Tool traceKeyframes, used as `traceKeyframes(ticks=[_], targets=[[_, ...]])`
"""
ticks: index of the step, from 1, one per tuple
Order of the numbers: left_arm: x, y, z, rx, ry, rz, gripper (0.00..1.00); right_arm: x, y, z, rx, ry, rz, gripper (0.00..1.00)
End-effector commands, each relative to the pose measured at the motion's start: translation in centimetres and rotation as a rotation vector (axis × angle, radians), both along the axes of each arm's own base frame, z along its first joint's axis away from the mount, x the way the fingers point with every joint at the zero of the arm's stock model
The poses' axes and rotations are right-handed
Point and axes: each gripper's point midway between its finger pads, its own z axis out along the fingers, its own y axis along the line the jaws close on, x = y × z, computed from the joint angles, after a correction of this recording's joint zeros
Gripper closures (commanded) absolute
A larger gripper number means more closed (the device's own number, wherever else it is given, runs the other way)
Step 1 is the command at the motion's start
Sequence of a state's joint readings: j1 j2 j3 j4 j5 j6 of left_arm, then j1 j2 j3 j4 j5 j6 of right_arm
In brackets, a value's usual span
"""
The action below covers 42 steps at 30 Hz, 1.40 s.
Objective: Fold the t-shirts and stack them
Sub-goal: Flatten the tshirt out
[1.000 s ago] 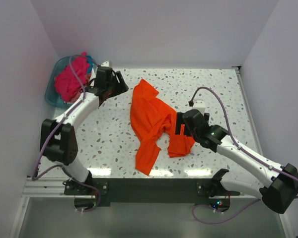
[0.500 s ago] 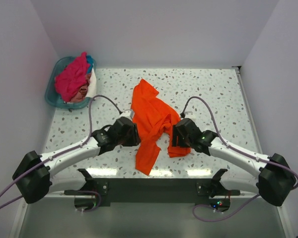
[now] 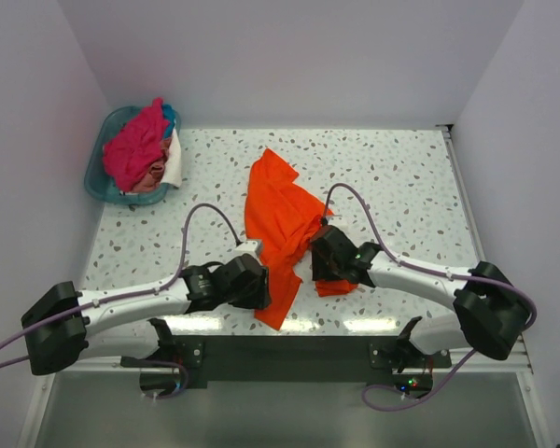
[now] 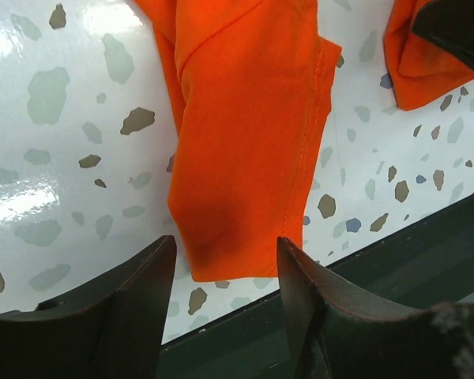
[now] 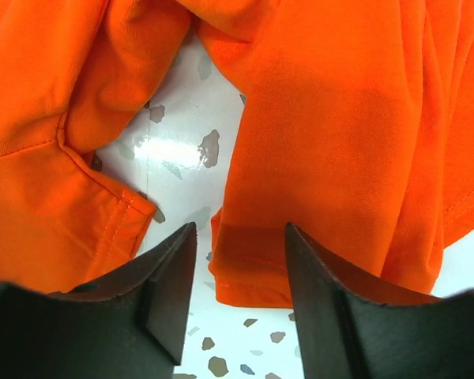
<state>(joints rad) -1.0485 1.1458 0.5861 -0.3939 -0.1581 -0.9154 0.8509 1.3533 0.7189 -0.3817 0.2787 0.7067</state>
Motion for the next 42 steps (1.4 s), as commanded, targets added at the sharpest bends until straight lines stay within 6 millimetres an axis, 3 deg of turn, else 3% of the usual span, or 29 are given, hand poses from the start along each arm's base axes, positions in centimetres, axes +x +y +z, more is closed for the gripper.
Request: traceKeyframes(ticks=[1, 6, 12, 15, 16, 17, 20, 25, 31, 36, 42], targets=[[-0.7, 0.0, -0.3, -0.011, 0.014, 0.019, 0.39, 1.2, 0.6, 0.8, 0.029, -0.054, -0.043, 0.49], [-1.6, 0.1, -1.7, 0.005, 0.041, 0.0, 0.36, 1.2, -0.2, 0.6, -0.006, -0.058, -0.059, 0.8], [-1.8, 0.1, -3.0, 0.014, 0.053, -0.004, 0.38, 1.3, -0.7, 1.0, -0.031, -0.066, -0.061, 1.0], [-1.7, 0.2, -3.1, 0.018, 0.051, 0.0, 0.43, 1.4, -0.7, 1.6, -0.027, -0.073, -0.061, 0.97], [-1.7, 0.2, -3.1, 0.019, 0.049, 0.002, 0.46, 1.5, -0.6, 1.9, -0.024, -0.078, -0.058, 0.89], [-1.7, 0.2, -3.1, 0.021, 0.047, 0.004, 0.48, 1.5, -0.5, 2.1, -0.021, -0.08, -0.05, 0.75], [-1.6, 0.3, -3.1, 0.026, 0.046, 0.008, 0.52, 1.4, 0.2, 2.3, -0.002, -0.073, -0.028, 0.58], [-1.7, 0.5, -3.4, 0.027, 0.048, 0.016, 0.6, 1.3, 0.7, 2.3, -0.009, -0.077, -0.023, 0.45], [-1.6, 0.6, -3.3, 0.031, 0.043, 0.018, 0.67, 1.2, 1.7, 1.1, -0.049, -0.056, -0.014, 0.46], [-1.4, 0.7, -3.0, 0.031, 0.031, 0.021, 0.71, 1.1, 0.5, 0.2, -0.101, -0.057, -0.042, 0.59], [-0.9, 1.1, -2.5, 0.047, 0.012, 0.036, 0.85, 1.1, -0.4, 0.6, -0.126, -0.072, -0.065, 0.93]])
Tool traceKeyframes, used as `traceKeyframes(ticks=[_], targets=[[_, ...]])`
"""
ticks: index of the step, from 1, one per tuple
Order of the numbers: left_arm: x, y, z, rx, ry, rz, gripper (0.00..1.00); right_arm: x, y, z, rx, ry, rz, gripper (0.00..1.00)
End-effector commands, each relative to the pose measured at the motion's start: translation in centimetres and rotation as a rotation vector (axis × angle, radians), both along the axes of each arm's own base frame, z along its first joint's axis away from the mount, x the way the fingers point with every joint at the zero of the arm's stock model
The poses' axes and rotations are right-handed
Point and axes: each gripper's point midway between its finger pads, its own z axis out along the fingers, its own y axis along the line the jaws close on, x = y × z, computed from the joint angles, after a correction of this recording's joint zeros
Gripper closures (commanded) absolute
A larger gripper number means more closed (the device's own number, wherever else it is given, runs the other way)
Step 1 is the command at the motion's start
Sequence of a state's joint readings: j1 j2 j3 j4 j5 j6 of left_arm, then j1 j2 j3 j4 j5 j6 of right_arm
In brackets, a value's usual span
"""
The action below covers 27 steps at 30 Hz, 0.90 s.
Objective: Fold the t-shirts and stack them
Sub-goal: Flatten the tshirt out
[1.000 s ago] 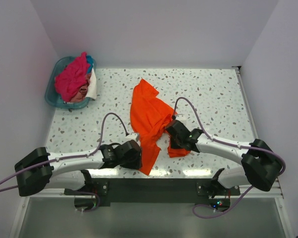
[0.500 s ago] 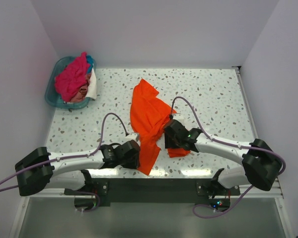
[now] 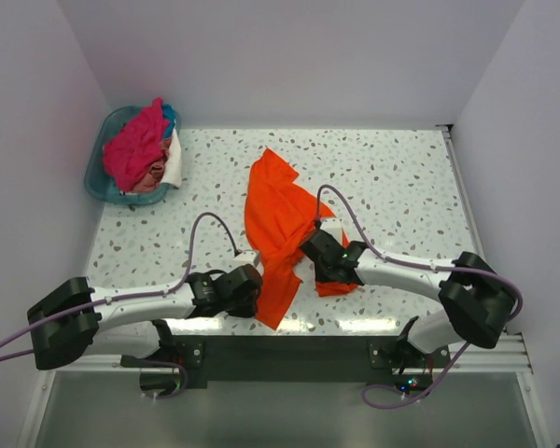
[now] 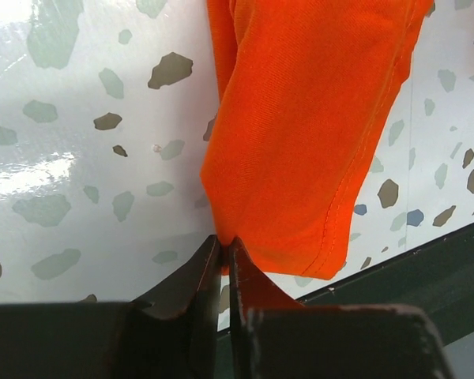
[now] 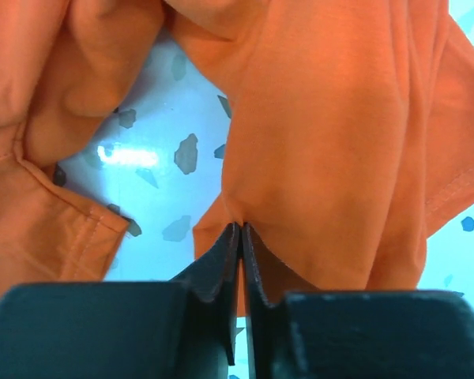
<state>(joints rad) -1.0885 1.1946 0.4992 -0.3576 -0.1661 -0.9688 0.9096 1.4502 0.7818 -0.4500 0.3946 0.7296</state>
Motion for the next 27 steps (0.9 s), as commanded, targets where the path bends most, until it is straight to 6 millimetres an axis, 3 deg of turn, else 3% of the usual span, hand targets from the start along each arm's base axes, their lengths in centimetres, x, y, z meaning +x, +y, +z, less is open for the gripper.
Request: traceKeyframes(ticks=[1, 2, 6, 10, 16, 21, 24, 25, 26, 27], targets=[[1.4, -0.2, 1.5, -0.022, -0.06, 0.031, 0.88, 0.8, -0.7, 1.5, -0.009, -0.06, -0.049, 0.96], [1.7, -0.1, 1.8, -0.023, -0.066, 0.038, 0.9, 0.9, -1.0, 1.8, -0.017, -0.072, -0.057, 1.0], [3.7, 1.6, 2.8, -0.028, -0.086, 0.097, 1.0, 1.0, -2.5, 3.7, -0.022, -0.122, -0.085, 1.0], [5.9, 2.8, 4.7, -0.039, -0.13, 0.146, 1.0, 1.0, -4.6, 5.2, -0.036, -0.146, -0.125, 1.0], [9.8, 4.4, 9.3, -0.029, -0.229, 0.21, 1.0, 2.2, -8.2, 8.8, -0.012, -0.203, -0.19, 1.0], [14.2, 7.1, 15.5, -0.053, -0.355, 0.289, 1.0, 4.2, -11.4, 12.7, 0.003, -0.283, -0.263, 1.0], [17.1, 8.4, 19.7, -0.078, -0.44, 0.337, 1.0, 6.4, -12.3, 15.7, 0.01, -0.353, -0.302, 1.0], [18.0, 8.6, 20.7, -0.087, -0.457, 0.351, 1.0, 7.7, -12.2, 18.0, 0.037, -0.397, -0.312, 1.0], [20.0, 9.6, 24.0, -0.125, -0.525, 0.401, 1.0, 9.1, -12.5, 18.4, 0.035, -0.397, -0.33, 1.0], [21.6, 9.6, 24.8, -0.14, -0.534, 0.415, 1.0, 11.1, -12.1, 21.2, 0.071, -0.467, -0.344, 1.0]])
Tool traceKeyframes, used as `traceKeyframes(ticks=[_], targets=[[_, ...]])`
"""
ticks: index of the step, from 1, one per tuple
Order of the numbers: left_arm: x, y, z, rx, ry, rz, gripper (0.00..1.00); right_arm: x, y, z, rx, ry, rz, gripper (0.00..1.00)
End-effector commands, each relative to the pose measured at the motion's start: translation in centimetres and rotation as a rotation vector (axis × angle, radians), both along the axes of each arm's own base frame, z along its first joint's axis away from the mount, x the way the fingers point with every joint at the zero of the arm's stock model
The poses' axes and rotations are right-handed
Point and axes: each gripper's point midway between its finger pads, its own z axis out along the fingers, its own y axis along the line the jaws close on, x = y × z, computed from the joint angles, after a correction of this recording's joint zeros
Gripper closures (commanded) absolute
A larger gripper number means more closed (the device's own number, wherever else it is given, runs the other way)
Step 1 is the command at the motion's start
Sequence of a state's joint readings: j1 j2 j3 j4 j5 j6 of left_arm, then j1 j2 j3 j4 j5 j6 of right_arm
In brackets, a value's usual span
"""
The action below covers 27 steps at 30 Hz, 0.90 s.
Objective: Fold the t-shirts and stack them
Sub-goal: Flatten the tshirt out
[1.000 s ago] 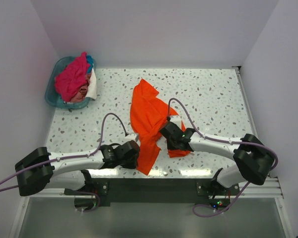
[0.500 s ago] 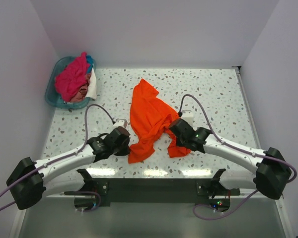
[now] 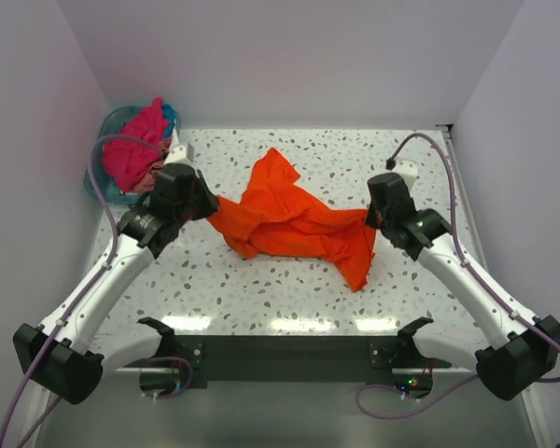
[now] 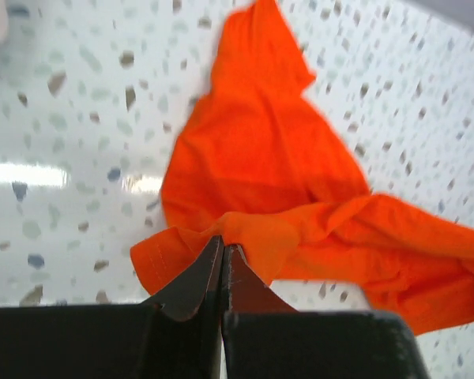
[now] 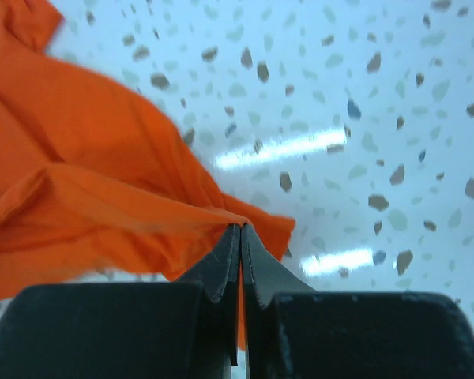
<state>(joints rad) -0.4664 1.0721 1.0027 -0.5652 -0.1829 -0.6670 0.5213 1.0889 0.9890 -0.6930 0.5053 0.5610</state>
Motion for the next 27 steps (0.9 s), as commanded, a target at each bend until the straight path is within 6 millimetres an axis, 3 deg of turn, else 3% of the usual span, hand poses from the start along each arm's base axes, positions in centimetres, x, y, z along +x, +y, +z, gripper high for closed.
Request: traceKeyframes(ticks=[1, 2, 3, 4, 5, 6, 7, 8, 9, 10, 11, 12, 13, 15, 16, 17, 19, 20, 21, 22, 23, 24, 25, 26, 27], targets=[[4.9, 1.2, 6.7, -0.039, -0.165, 0.029, 1.0, 5.7, -0.3, 7.3, 0.012, -0.19, -0.032, 1.0], [7.9, 1.8, 9.5, -0.085, -0.239, 0.055, 1.0, 8.2, -0.9, 6.2, -0.005, -0.15, -0.059, 1.0], [9.7, 2.3, 10.8, -0.103, -0.273, 0.078, 1.0, 9.9, -1.1, 7.2, -0.007, -0.163, -0.076, 1.0], [11.8, 3.6, 14.8, -0.124, -0.361, 0.118, 1.0, 12.5, -1.2, 11.6, 0.007, -0.266, -0.089, 1.0], [13.8, 4.0, 17.1, -0.142, -0.438, 0.129, 1.0, 14.6, -2.1, 12.6, 0.001, -0.297, -0.118, 1.0], [16.9, 4.3, 20.2, -0.166, -0.53, 0.111, 1.0, 17.9, -1.2, 15.2, 0.041, -0.364, -0.096, 1.0], [18.3, 3.8, 18.0, -0.16, -0.481, 0.103, 1.0, 19.7, -1.0, 16.3, 0.066, -0.394, -0.083, 1.0], [19.4, 3.9, 23.5, -0.206, -0.61, 0.06, 1.0, 21.1, -1.7, 17.8, 0.073, -0.432, -0.093, 1.0], [22.7, 3.4, 22.2, -0.206, -0.591, 0.034, 1.0, 22.2, -1.7, 23.0, 0.1, -0.551, -0.093, 1.0], [23.9, 3.3, 23.7, -0.211, -0.615, 0.018, 1.0, 24.0, -1.5, 22.9, 0.068, -0.551, -0.072, 1.0], [25.6, 2.8, 27.5, -0.209, -0.686, -0.026, 1.0, 24.6, -1.8, 24.8, 0.061, -0.589, -0.076, 1.0], [25.9, 2.7, 29.7, -0.207, -0.734, -0.042, 1.0, 24.2, -2.3, 29.8, 0.072, -0.689, -0.081, 1.0], [24.2, 3.4, 36.0, -0.215, -0.883, -0.05, 1.0, 24.9, -2.4, 30.5, 0.047, -0.705, -0.073, 1.0], [23.5, 4.2, 38.3, -0.255, -0.96, -0.074, 1.0, 23.8, -3.1, 35.3, 0.042, -0.825, -0.079, 1.0], [24.1, 6.0, 37.9, -0.259, -0.992, -0.055, 1.0, 23.1, -3.6, 36.8, 0.041, -0.863, -0.077, 1.0], [21.5, 6.5, 40.1, -0.271, -1.046, -0.062, 1.0, 22.8, -3.7, 37.4, 0.037, -0.887, -0.077, 1.0], [20.9, 8.3, 40.5, -0.237, -1.072, -0.042, 1.0, 21.3, -4.5, 38.4, 0.025, -0.907, -0.09, 1.0], [20.3, 8.3, 40.7, -0.221, -1.075, -0.064, 1.0, 21.8, -4.4, 36.3, 0.01, -0.857, -0.09, 1.0], [20.1, 8.3, 40.7, -0.212, -1.074, -0.076, 1.0, 21.6, -4.5, 35.8, 0.016, -0.851, -0.091, 1.0], [20.7, 8.3, 39.0, -0.204, -1.011, -0.075, 1.0, 20.3, -4.8, 36.1, 0.022, -0.858, -0.098, 1.0], [20.1, 8.1, 38.8, -0.192, -1.003, -0.09, 1.0, 20.9, -4.6, 32.5, 0.013, -0.786, -0.093, 1.0], [19.8, 8.0, 38.1, -0.193, -0.983, -0.096, 1.0, 20.7, -4.6, 31.0, 0.028, -0.758, -0.1, 1.0], [20.9, 7.9, 34.5, -0.199, -0.907, -0.094, 1.0, 20.4, -4.7, 29.5, 0.031, -0.726, -0.105, 1.0], [18.7, 7.7, 35.0, -0.205, -0.92, -0.103, 1.0, 18.6, -5.1, 29.6, 0.046, -0.731, -0.113, 1.0], [19.6, 7.6, 29.6, -0.219, -0.814, -0.09, 1.0, 18.8, -4.9, 24.6, 0.041, -0.638, -0.117, 1.0]])
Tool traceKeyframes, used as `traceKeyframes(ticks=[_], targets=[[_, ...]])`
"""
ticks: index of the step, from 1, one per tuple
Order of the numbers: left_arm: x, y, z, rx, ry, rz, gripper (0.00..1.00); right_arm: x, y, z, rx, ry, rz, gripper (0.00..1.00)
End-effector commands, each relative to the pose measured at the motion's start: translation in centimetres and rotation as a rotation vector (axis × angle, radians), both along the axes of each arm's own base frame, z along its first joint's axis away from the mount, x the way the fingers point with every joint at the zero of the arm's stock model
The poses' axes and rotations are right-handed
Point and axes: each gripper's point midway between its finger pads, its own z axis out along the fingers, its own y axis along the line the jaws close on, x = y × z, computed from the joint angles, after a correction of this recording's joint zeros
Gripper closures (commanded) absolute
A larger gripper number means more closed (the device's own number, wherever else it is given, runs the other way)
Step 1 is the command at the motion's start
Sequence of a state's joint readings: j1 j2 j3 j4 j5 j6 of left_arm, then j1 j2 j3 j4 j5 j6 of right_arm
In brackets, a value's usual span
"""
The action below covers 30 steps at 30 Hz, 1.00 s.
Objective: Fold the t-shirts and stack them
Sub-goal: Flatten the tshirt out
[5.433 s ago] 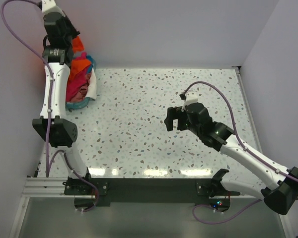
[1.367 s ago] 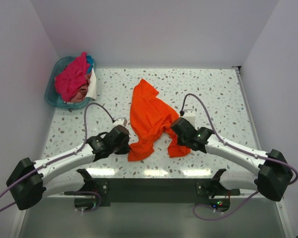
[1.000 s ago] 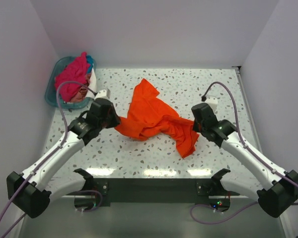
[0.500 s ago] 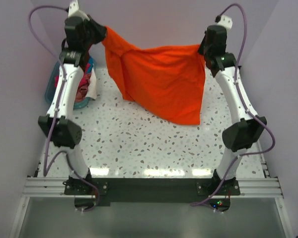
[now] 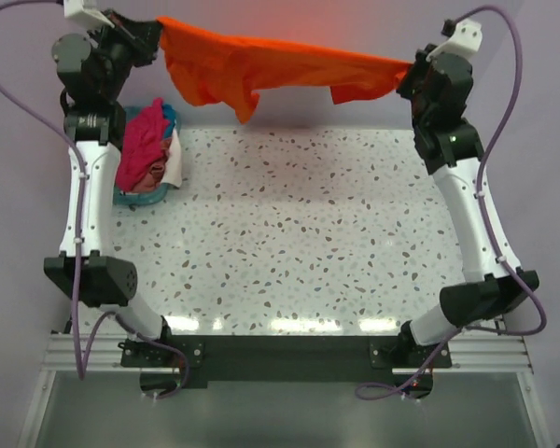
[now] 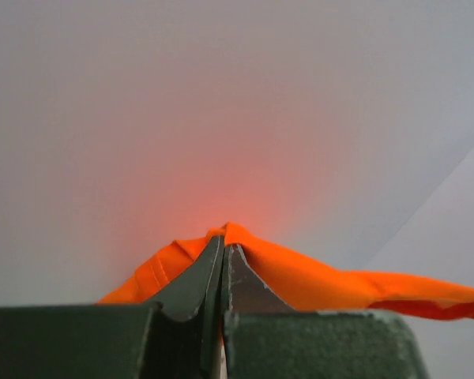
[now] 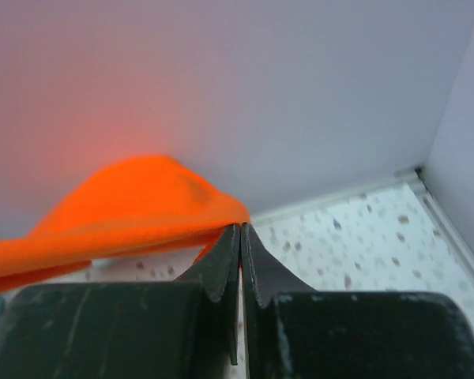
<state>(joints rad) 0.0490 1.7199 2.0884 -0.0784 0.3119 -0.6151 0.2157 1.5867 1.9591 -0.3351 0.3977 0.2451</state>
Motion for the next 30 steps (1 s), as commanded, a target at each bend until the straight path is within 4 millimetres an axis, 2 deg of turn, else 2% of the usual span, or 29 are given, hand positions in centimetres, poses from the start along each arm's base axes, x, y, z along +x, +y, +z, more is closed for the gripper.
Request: traceKeyframes(ticks=[1, 2, 3, 4, 5, 6, 7, 8, 9, 10, 11, 12, 13, 14, 15, 16, 18, 19, 21, 23, 24, 25, 30], targets=[[-2.3, -1.3, -5.5, 0.018, 0.056, -0.06, 1.0, -1.3, -0.9, -7.2, 0.03, 0.11, -0.034, 1.0], [-5.0, -1.6, -5.2, 0.001, 0.046, -0.068, 1.0, -2.0, -1.0, -9.1, 0.04, 0.143, -0.039, 1.0], [-5.8, -1.5, -7.2, -0.016, 0.088, -0.064, 1.0, -3.8, -1.1, -13.2, 0.064, 0.224, -0.039, 1.0], [-6.1, -1.4, -13.9, -0.046, 0.221, -0.056, 1.0, -4.7, -1.0, -15.4, 0.078, 0.268, -0.028, 1.0], [-8.9, -1.6, -14.0, -0.083, 0.212, -0.058, 1.0, -6.2, -0.8, -20.9, 0.084, 0.381, -0.019, 1.0], [-10.0, -1.5, -20.5, -0.113, 0.342, -0.039, 1.0, -7.8, -0.1, -21.8, 0.141, 0.385, 0.022, 1.0], [-12.3, -1.2, -21.5, -0.152, 0.363, -0.009, 1.0, -8.9, 0.0, -23.9, 0.154, 0.42, 0.028, 1.0], [-13.5, -1.2, -23.9, -0.164, 0.408, -0.002, 1.0, -11.0, 0.2, -29.1, 0.169, 0.528, 0.036, 1.0], [-15.0, -1.2, -29.5, -0.175, 0.523, 0.019, 1.0, -12.4, 0.8, -30.7, 0.204, 0.562, 0.064, 1.0], [-17.1, -1.2, -31.5, -0.18, 0.577, 0.044, 1.0, -13.6, 0.7, -32.7, 0.208, 0.61, 0.061, 1.0], [-18.3, -1.3, -33.5, -0.179, 0.62, 0.048, 1.0, -16.2, 0.4, -36.6, 0.204, 0.72, 0.05, 1.0], [-20.0, -1.3, -37.7, -0.177, 0.703, 0.057, 1.0, -17.3, 0.5, -38.0, 0.212, 0.758, 0.052, 1.0], [-21.5, -2.6, -39.6, -0.162, 0.752, 0.019, 0.95, -18.4, 0.7, -38.6, 0.223, 0.771, 0.072, 0.87], [-22.6, -2.8, -40.2, -0.16, 0.758, 0.012, 0.86, -20.4, 0.4, -40.8, 0.219, 0.837, 0.068, 0.79], [-24.2, -2.8, -42.9, -0.156, 0.84, 0.02, 0.77, -21.3, 0.3, -41.3, 0.223, 0.849, 0.065, 0.68], [-24.9, -2.9, -42.8, -0.172, 0.83, 0.02, 0.56, -21.8, 0.3, -40.8, 0.232, 0.821, 0.074, 0.51], [-26.2, -3.1, -43.8, -0.181, 0.872, 0.019, 0.41, -23.0, 0.3, -41.1, 0.245, 0.831, 0.079, 0.34], [-26.5, -2.7, -43.5, -0.184, 0.868, 0.047, 0.39, -23.2, 0.2, -40.3, 0.252, 0.808, 0.079, 0.25], [-27.6, -1.9, -43.7, -0.181, 0.936, 0.106, 0.38, -23.8, 0.3, -39.7, 0.268, 0.817, 0.075, 0.24], [-27.7, -1.0, -43.6, -0.187, 0.955, 0.185, 0.43, -24.0, 0.3, -39.2, 0.286, 0.819, 0.067, 0.24], [-28.3, -0.9, -43.4, -0.185, 0.993, 0.21, 0.47, -24.0, 0.4, -39.0, 0.307, 0.818, 0.058, 0.24], [-28.2, 0.1, -43.6, -0.19, 1.002, 0.285, 0.58, -24.0, 0.4, -39.1, 0.313, 0.823, 0.053, 0.24], [-28.1, 0.7, -44.3, -0.16, 1.063, 0.353, 0.62, -24.3, 0.3, -40.3, 0.341, 0.855, 0.016, 0.25]])
